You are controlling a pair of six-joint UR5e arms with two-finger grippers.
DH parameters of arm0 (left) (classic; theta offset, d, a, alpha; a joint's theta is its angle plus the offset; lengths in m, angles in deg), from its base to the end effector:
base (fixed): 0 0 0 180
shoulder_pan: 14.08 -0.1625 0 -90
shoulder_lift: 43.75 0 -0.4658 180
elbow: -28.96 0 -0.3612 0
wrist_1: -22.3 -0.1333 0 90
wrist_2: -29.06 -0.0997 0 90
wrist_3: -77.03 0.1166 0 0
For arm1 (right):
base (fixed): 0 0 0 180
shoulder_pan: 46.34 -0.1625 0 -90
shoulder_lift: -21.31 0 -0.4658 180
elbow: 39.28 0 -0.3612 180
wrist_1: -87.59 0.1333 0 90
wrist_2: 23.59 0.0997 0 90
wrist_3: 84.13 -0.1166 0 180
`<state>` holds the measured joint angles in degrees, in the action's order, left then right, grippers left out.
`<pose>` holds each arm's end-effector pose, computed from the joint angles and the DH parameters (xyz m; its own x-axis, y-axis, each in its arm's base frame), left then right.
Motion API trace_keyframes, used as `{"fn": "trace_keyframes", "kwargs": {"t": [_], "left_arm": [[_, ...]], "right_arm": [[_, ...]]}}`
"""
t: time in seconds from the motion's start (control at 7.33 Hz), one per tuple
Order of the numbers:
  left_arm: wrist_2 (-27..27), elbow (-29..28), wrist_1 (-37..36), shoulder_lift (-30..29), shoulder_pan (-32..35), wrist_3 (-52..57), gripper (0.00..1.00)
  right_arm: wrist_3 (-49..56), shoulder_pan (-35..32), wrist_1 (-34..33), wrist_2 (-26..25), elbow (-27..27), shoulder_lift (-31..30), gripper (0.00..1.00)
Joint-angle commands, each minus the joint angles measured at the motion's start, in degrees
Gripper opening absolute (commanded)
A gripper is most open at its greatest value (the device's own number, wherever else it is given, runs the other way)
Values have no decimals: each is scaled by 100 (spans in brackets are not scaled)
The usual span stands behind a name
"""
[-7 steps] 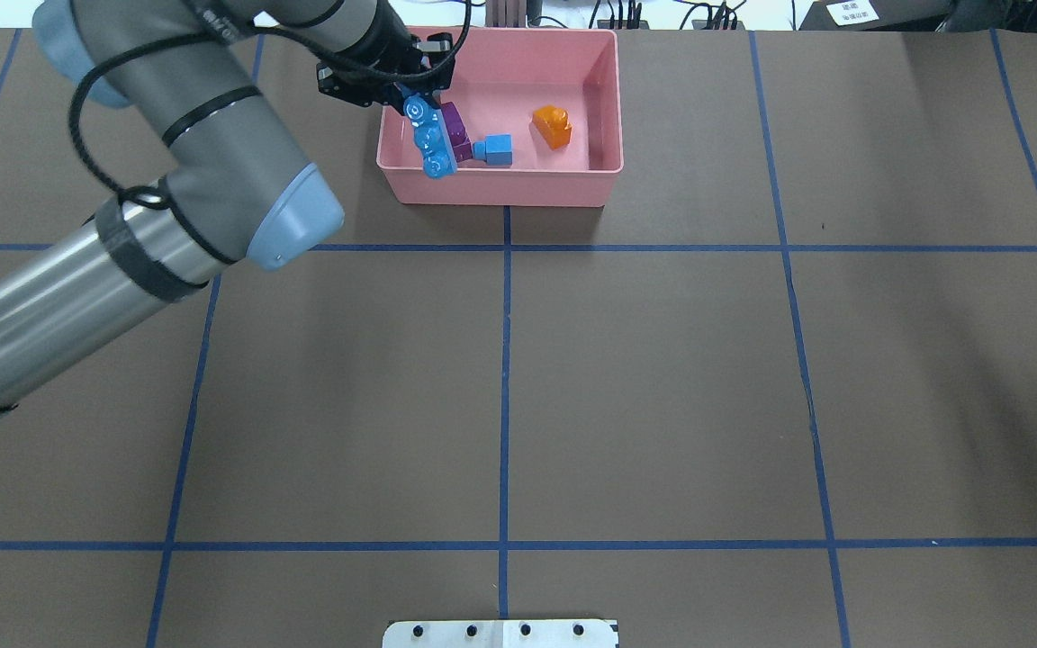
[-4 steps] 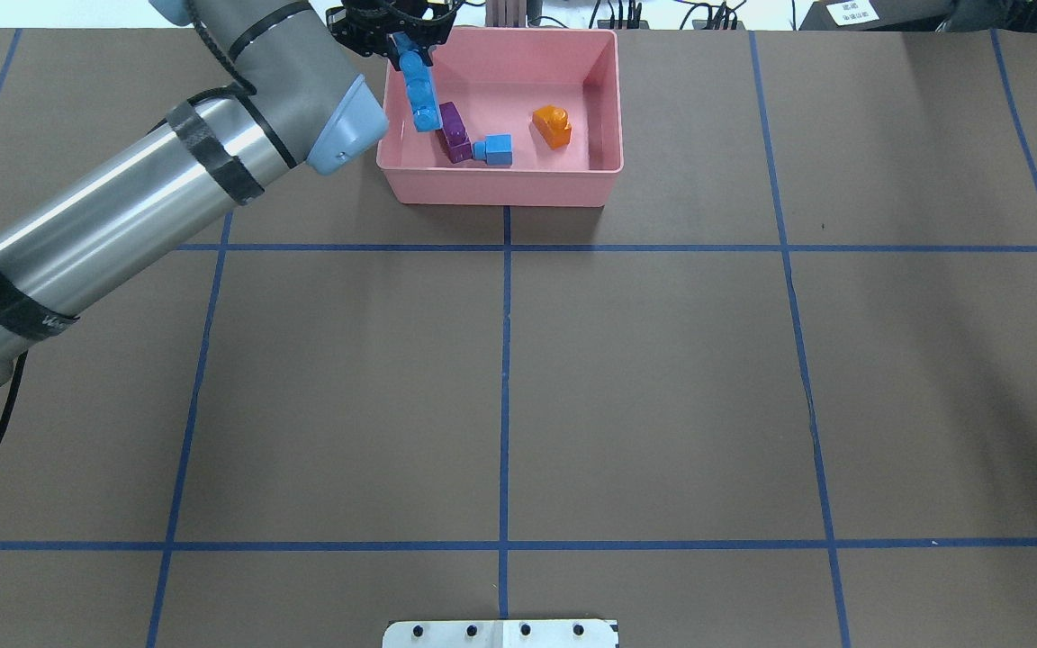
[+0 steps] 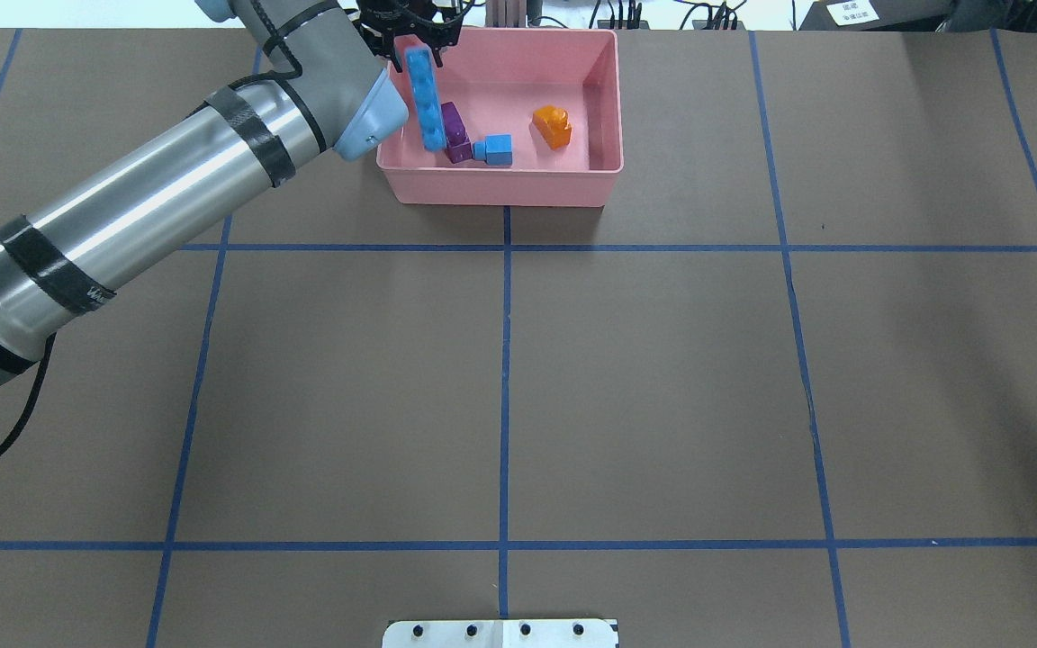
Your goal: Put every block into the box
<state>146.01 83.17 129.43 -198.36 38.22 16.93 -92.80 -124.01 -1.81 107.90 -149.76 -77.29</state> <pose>0.4753 -0.7465 0.1887 0.6209 -0.0767 -0.7801 0.2268 0.9702 0.0851 -0.0307 -0.4028 0.6124 0.7246 -0.1526 0.6720 0.1004 0.9881 0.1161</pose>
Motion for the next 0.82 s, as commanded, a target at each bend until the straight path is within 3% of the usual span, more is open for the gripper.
{"fn": "trace_keyframes", "kwargs": {"t": [0.0, 0.14, 0.41, 0.68], "left_arm": [[21, 220, -42, 132, -114, 147, 100], [91, 361, -51, 298, -115, 322, 100], [932, 660, -52, 606, 16, 920, 100], [962, 1028, -52, 948, 43, 939, 100]], "right_arm": [[144, -81, 28, 17, -333, -622, 100], [250, -142, 45, 26, -474, -956, 100], [749, -300, 289, -9, -467, -1807, 100], [998, -686, 1035, -9, -362, -2888, 100]]}}
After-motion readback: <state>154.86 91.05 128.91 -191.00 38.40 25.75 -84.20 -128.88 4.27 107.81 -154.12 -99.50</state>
